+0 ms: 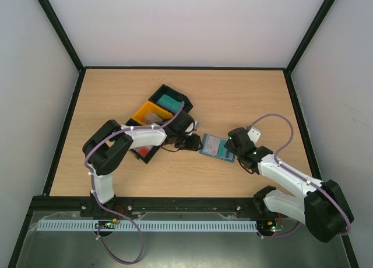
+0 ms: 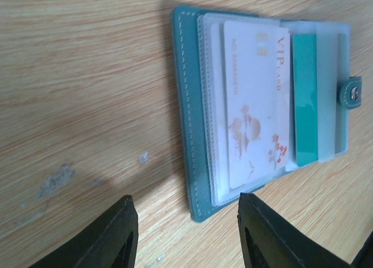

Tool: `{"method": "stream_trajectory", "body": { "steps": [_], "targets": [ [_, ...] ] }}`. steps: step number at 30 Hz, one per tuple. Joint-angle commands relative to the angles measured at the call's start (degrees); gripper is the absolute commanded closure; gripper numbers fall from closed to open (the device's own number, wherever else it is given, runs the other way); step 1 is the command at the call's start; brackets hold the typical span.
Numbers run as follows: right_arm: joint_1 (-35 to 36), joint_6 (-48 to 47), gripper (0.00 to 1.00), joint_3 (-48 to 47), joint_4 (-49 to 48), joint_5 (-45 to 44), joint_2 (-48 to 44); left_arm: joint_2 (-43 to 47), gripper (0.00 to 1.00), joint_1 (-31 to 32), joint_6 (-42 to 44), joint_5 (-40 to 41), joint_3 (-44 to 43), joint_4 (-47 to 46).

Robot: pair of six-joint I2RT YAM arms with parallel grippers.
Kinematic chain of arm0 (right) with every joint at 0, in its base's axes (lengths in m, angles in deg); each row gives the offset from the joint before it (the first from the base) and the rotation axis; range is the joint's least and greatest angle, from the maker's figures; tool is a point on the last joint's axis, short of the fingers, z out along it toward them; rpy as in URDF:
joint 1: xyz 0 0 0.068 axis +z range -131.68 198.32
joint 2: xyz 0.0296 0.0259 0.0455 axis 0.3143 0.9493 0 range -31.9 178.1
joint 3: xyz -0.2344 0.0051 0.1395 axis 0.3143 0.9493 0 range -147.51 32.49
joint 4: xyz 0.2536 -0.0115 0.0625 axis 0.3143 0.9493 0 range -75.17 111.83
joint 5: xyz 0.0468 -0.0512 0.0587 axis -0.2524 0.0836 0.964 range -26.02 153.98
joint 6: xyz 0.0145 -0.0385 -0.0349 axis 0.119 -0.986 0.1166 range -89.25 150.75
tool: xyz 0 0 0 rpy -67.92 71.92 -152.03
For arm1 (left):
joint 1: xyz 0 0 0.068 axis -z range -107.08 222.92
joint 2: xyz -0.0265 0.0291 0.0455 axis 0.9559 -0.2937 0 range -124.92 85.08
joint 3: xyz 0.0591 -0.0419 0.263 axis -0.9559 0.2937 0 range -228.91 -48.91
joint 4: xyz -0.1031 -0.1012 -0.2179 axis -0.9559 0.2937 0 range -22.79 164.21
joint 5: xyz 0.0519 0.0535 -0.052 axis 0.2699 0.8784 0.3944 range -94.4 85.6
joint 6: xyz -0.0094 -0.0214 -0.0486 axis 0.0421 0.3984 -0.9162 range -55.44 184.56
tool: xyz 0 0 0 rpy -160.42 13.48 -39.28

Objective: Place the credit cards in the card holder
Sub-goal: Insert the credit card into the card holder, then close the card holder at the center of the board.

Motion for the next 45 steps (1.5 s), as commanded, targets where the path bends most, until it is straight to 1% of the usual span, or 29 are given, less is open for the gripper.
{"method": "stream_trajectory", "body": {
  "steps": [1,5,12,19,24,27,31,36,40,45],
  "targets": [
    [-3.52,1.70,0.20,5.41,2.44,0.79,-3.93,-2.37,0.52,-0.17,-0.22,-0.55,-3.00,0.89],
    [-5.77,3.10,0.20,10.07,-2.58,9.31,-4.77,-4.14,0.60,-0.09,-0.12,0.13,-4.62,2.01],
    [-8.45,6.47,0.23,17.08,-16.70,23.97,-4.41,-6.67,0.69,-0.16,-1.50,0.21,-6.40,5.10],
    [-9.19,7.17,0.26,19.21,-22.58,29.94,-2.14,-8.04,0.74,-0.08,-1.47,0.23,-6.30,5.88],
    [-9.33,7.44,0.26,20.29,-30.42,37.04,-3.54,-8.23,0.75,-0.08,-1.51,0.23,-6.21,5.89],
    [-9.33,7.53,0.26,20.44,-32.28,38.68,-5.66,-8.45,0.76,-0.04,-1.39,0.32,-6.17,5.88],
    [-9.33,7.45,0.28,20.20,-32.41,39.58,-7.93,-8.28,0.77,0.01,-1.27,0.65,-5.77,5.80],
    [-9.33,4.81,0.29,19.03,-32.20,40.52,-9.33,-8.36,0.78,0.00,-1.13,1.11,-5.24,5.29],
    [-9.33,2.59,0.29,17.22,-32.44,41.94,-8.64,-8.47,0.79,0.01,-1.10,0.90,-4.91,4.77],
    [-9.33,1.48,0.30,15.06,-33.35,43.82,-5.42,-8.45,0.79,-0.05,-1.24,0.58,-4.63,4.32]
  ]
}}
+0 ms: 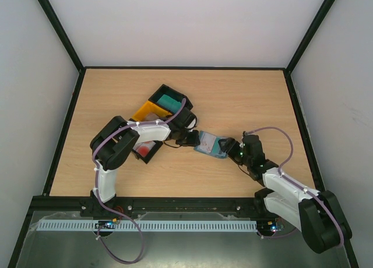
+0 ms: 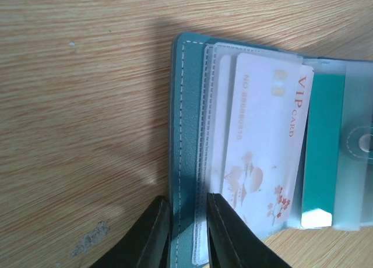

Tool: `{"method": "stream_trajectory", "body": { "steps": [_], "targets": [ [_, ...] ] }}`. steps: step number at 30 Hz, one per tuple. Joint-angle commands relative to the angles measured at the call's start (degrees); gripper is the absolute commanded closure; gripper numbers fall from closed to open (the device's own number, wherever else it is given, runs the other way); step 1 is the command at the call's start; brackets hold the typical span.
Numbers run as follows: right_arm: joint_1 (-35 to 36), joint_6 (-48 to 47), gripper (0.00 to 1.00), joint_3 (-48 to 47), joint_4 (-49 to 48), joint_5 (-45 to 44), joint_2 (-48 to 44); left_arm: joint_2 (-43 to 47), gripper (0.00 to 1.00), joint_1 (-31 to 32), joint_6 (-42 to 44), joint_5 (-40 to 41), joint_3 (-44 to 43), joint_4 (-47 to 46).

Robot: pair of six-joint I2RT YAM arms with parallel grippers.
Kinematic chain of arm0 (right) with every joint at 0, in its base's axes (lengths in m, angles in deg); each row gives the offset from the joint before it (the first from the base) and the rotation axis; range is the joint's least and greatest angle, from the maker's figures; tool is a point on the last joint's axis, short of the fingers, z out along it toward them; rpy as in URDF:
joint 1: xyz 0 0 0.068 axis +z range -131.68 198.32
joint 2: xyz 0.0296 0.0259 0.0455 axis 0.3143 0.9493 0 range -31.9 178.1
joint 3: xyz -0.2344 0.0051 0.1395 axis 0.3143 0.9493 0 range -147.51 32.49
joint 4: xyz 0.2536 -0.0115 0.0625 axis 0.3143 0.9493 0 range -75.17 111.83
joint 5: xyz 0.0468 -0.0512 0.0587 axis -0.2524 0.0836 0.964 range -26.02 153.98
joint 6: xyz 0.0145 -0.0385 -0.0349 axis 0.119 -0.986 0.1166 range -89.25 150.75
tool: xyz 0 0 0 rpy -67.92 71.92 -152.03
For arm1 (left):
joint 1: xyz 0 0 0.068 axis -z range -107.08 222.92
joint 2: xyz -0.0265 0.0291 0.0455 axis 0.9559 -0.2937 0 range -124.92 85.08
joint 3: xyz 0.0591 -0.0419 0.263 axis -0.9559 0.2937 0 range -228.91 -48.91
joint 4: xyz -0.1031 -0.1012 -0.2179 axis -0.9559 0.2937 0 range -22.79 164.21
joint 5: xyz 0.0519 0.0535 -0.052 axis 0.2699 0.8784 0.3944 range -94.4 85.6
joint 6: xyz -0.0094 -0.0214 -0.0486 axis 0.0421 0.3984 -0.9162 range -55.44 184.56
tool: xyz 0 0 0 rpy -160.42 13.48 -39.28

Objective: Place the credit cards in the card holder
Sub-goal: Close the card holder at the center of the board.

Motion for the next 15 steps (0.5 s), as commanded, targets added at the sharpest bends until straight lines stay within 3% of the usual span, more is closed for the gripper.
{"method": "stream_trajectory", "body": {
  "steps": [1,9,15],
  "targets": [
    [0.94,-1.19,0.31,-3.50,-5.05,9.23,2.54,-2.62,0.79,1.05,0.17,-1.47,1.74,1.07],
    [0.94,-1.21,0.32,-4.73,-6.74,9.95,3.35,-2.09,0.80,1.06,0.53,-1.58,2.00,0.99],
    [0.94,-2.08,0.32,-5.60,-11.29,11.83,10.08,-1.86,0.80,1.06,0.53,-2.02,2.52,0.40]
  ]
}}
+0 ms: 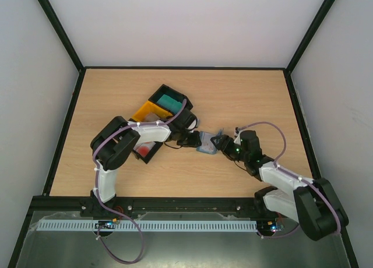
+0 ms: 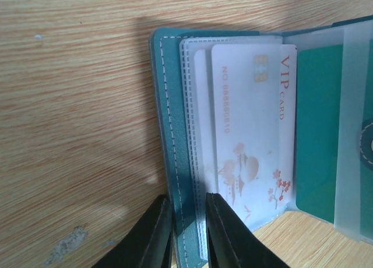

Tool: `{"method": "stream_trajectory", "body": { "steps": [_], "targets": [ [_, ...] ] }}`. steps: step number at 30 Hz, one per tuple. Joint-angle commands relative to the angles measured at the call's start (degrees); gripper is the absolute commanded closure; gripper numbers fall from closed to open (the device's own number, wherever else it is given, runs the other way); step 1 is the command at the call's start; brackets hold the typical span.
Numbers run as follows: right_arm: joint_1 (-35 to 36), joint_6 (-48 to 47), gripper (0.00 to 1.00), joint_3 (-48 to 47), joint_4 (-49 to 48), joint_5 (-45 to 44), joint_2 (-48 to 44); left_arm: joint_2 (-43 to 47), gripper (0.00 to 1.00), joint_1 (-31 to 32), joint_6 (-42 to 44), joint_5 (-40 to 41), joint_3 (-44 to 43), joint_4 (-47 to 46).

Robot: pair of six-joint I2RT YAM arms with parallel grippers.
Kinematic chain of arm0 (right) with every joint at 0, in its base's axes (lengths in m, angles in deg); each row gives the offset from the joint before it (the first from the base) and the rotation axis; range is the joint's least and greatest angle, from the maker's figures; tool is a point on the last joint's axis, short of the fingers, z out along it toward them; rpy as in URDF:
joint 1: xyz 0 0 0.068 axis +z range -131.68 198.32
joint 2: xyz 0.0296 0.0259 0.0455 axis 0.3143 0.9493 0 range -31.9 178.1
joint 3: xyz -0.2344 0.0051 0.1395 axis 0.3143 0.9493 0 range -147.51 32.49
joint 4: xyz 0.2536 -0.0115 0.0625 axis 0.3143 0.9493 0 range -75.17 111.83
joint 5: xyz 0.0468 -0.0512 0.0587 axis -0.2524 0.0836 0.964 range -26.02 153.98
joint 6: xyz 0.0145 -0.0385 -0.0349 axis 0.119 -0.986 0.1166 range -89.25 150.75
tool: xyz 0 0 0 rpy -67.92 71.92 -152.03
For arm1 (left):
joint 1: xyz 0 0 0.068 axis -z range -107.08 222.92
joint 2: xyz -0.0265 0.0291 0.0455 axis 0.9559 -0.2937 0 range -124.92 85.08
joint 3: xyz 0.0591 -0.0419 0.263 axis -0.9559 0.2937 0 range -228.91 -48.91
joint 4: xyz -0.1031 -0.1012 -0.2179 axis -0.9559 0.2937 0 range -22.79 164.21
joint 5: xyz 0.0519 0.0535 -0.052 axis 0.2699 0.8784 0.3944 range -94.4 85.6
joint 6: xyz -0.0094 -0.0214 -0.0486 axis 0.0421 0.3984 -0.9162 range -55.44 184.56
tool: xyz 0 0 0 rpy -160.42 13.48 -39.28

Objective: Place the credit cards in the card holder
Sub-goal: Close the card holder at the center of the board.

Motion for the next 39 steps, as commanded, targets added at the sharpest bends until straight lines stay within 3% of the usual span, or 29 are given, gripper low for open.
{"method": "stream_trajectory", "body": {
  "steps": [1,7,13,17,21,26,33,39],
  "targets": [
    [0.29,-0.99,0.32,-2.28,-6.08,3.29,5.37,-1.78,0.80,0.73,0.53,-0.79,1.86,2.30],
    [0.42,-1.26,0.32,-3.58,-11.51,6.71,12.00,-1.12,0.80,0.65,0.57,-0.53,2.48,2.16],
    [1.37,-4.13,0.27,-7.43,-8.66,6.50,16.42,-1.23,0.80,0.58,0.18,-0.61,2.47,1.87],
    [1.66,-4.64,0.27,-8.76,-5.92,4.80,19.44,4.16,0.80,1.11,-1.46,8.10,3.63,3.60],
    [1.69,-3.56,0.34,-8.52,-5.95,2.98,20.60,10.20,0.78,1.60,-1.62,13.01,5.16,4.18],
    [1.69,-3.00,0.43,-9.48,-4.80,0.97,20.35,13.30,0.77,1.59,-2.07,10.73,7.46,1.42],
    [1.69,-4.19,0.49,-11.00,-0.82,-3.36,18.74,13.79,0.52,1.45,-1.19,5.31,7.06,-4.22],
    [1.69,-3.87,0.54,-11.40,-1.16,-2.80,19.47,7.15,0.52,1.37,-1.11,2.44,3.99,-4.28]
  ]
}}
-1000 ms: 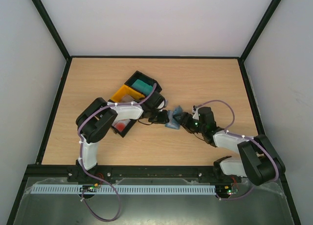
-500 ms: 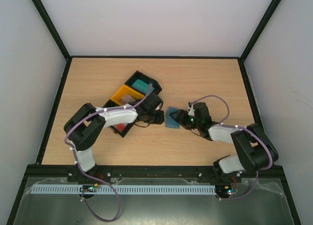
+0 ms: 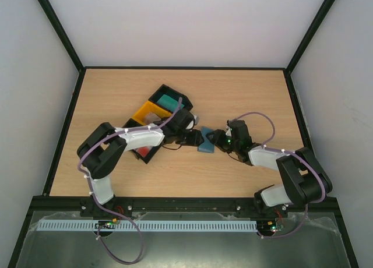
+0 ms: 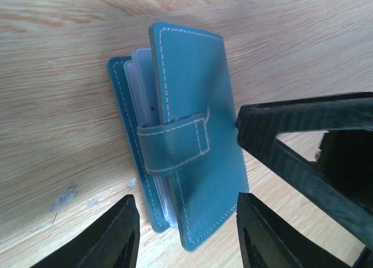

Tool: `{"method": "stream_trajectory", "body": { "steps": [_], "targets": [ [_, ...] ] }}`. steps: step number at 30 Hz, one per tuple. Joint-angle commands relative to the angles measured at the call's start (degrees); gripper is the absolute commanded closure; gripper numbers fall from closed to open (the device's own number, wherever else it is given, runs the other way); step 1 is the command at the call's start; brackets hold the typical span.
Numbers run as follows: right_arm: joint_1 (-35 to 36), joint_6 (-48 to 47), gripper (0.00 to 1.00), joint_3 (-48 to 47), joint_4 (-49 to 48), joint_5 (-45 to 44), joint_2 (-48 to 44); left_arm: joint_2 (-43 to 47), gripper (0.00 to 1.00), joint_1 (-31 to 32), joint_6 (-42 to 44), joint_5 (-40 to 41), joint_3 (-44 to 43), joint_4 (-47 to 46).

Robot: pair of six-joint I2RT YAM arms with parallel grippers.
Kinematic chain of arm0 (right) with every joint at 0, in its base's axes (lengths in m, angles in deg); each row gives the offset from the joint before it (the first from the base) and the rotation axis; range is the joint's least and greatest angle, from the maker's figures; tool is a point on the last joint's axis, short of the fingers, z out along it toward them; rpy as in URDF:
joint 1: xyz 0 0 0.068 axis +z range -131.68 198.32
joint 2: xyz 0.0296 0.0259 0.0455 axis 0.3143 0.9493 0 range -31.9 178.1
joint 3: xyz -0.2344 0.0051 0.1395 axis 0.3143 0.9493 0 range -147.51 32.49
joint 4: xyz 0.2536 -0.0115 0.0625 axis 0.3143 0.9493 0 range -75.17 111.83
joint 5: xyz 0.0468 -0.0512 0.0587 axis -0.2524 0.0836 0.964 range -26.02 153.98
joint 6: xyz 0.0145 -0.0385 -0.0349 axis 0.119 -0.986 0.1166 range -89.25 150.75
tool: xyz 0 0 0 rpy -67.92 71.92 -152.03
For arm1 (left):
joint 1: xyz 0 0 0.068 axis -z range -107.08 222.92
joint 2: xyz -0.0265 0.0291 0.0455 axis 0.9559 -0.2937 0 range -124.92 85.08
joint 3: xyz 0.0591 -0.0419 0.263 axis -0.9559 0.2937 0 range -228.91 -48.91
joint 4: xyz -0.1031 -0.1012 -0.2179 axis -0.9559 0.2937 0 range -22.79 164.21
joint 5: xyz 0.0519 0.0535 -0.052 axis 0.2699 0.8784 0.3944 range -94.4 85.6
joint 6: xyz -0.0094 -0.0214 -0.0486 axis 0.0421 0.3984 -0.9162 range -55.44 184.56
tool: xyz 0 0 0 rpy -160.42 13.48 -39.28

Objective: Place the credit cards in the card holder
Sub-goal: Close the card holder at the center of the board.

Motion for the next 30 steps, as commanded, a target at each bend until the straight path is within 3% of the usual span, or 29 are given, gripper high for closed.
{"method": "stream_trajectory", "body": {
  "steps": [1,7,14,25,28,30],
  "targets": [
    [0.29,-0.42,0.54,-1.29,1.64,-1.71,-0.31,-3.89,0.53,0.03,0.26,-2.46,-1.81,-1.44],
    [0.29,-1.03,0.54,-1.19,4.54,-5.47,-2.22,-7.25,0.59,0.07,0.72,4.46,-3.55,2.72],
    [0.29,-2.31,0.52,-0.75,8.79,-11.03,-2.28,-9.75,0.70,-0.01,0.80,6.55,-2.82,5.70],
    [0.50,0.46,0.51,1.83,-9.78,8.55,6.90,-11.37,0.77,-0.02,1.16,6.41,-2.14,6.95],
    [0.72,2.03,0.59,2.20,-14.12,9.47,8.46,-10.88,0.78,0.03,1.60,5.99,-1.96,6.54],
    [0.80,2.83,0.75,2.22,-14.15,7.41,7.95,-9.81,0.77,-0.01,1.66,5.87,-1.41,5.80]
  ]
}}
